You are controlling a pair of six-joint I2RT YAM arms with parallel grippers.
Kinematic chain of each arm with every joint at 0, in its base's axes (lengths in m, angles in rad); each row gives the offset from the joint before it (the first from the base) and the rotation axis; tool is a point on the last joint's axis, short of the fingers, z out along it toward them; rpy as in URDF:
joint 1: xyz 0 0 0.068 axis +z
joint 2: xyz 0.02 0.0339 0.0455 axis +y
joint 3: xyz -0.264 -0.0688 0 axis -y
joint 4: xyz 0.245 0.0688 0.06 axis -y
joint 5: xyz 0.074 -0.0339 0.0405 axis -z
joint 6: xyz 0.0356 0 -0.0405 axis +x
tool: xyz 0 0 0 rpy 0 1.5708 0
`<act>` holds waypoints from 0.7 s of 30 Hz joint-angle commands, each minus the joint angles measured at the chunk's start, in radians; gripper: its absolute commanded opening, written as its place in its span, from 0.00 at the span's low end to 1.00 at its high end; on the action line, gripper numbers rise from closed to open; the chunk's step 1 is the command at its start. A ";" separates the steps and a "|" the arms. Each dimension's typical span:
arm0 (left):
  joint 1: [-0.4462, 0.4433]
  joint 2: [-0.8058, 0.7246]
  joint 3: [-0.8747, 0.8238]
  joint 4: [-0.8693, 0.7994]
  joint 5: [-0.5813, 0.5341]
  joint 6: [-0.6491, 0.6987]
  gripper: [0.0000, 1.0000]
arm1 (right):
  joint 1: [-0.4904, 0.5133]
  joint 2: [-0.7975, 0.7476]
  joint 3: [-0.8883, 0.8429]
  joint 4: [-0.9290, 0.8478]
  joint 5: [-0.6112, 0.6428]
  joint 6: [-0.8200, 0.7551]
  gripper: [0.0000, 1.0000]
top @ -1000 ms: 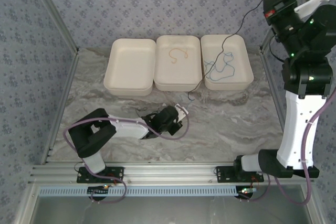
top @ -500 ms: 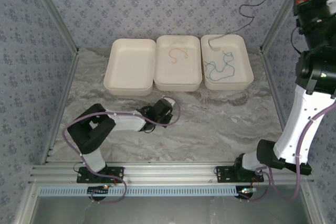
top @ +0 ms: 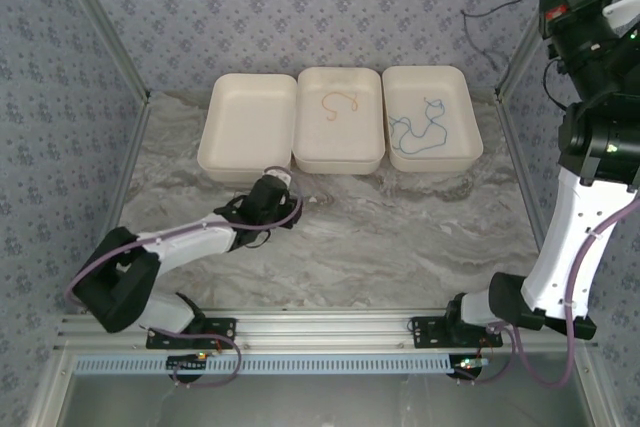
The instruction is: Untangle the cables
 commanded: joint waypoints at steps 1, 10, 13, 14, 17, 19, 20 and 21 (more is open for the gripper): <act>-0.007 -0.116 0.047 -0.031 0.042 -0.029 0.65 | 0.025 -0.082 -0.097 -0.018 -0.049 -0.083 0.00; -0.027 -0.382 0.060 0.026 0.137 -0.163 0.69 | 0.234 -0.248 -0.501 0.099 -0.020 -0.112 0.00; -0.073 -0.408 0.053 0.067 0.177 -0.113 0.59 | 0.341 -0.273 -0.581 0.120 0.035 -0.131 0.00; -0.085 -0.408 0.047 0.081 0.190 -0.107 0.58 | 0.376 -0.280 -0.608 0.130 0.052 -0.135 0.00; -0.101 -0.402 0.003 0.170 0.246 -0.119 0.58 | 0.463 -0.301 -0.665 0.142 0.108 -0.151 0.00; -0.113 -0.398 -0.040 0.240 0.256 -0.124 0.57 | 0.508 -0.308 -0.694 0.141 0.139 -0.155 0.00; -0.114 -0.393 -0.065 0.273 0.256 -0.133 0.57 | 0.529 -0.313 -0.707 0.141 0.160 -0.156 0.00; -0.114 -0.389 -0.084 0.297 0.260 -0.140 0.56 | 0.547 -0.315 -0.715 0.135 0.174 -0.157 0.00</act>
